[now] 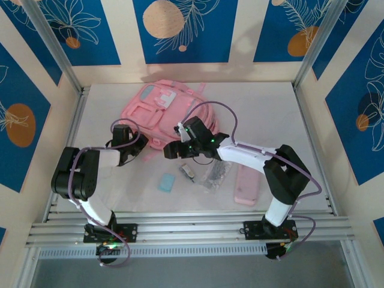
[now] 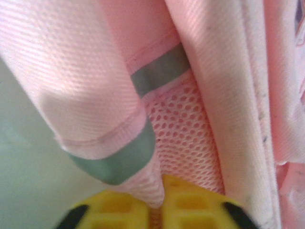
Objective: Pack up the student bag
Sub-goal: Zip the student bag at the top-center of the table.
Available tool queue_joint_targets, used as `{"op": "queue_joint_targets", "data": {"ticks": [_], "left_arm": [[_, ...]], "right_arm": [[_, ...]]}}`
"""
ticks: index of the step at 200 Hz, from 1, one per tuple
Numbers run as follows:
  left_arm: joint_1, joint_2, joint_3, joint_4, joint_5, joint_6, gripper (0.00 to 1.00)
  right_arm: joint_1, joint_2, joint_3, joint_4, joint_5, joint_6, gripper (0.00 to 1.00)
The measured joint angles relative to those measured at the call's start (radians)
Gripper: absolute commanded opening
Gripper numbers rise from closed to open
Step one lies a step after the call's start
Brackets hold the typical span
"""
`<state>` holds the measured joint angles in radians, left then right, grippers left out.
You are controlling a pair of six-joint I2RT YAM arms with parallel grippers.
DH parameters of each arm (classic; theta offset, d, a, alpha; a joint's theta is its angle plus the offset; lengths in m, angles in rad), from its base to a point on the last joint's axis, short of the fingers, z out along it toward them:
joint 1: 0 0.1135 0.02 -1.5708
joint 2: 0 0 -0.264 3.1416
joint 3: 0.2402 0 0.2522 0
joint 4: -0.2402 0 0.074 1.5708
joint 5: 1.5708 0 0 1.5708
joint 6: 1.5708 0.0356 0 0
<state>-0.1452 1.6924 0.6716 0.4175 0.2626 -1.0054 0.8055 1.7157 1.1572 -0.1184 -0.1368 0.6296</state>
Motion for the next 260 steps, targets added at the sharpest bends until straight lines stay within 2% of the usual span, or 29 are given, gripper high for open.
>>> {"op": "queue_joint_targets", "data": {"ticks": [39,86,131,212,226,241,255,260], "left_arm": [[-0.006,-0.027,0.011,-0.045,-0.003,-0.025,0.0],[-0.051,-0.192,0.073,-0.233,-0.013,-0.038,0.0],[-0.074,-0.238,0.077,-0.295,-0.014,-0.086,0.0],[-0.131,-0.238,0.077,-0.292,-0.032,-0.166,0.0],[-0.137,-0.238,0.077,-0.288,-0.035,-0.175,0.0],[-0.142,-0.238,0.077,-0.283,-0.037,-0.189,0.0],[-0.146,-0.238,0.077,-0.28,-0.037,-0.197,0.0],[-0.147,-0.238,0.077,-0.278,-0.038,-0.198,0.0]], "right_arm": [[0.047,0.017,-0.026,0.058,-0.001,-0.056,0.62],[0.074,0.102,-0.042,0.148,0.015,-0.107,0.63],[0.071,0.193,-0.037,0.266,0.139,-0.142,0.64],[0.085,0.333,0.047,0.423,0.36,-0.188,0.6],[0.09,0.341,0.055,0.434,0.388,-0.192,0.49],[0.09,0.356,0.07,0.444,0.408,-0.199,0.21],[0.089,0.368,0.086,0.457,0.422,-0.2,0.0],[0.089,0.368,0.086,0.46,0.422,-0.204,0.0]]}}
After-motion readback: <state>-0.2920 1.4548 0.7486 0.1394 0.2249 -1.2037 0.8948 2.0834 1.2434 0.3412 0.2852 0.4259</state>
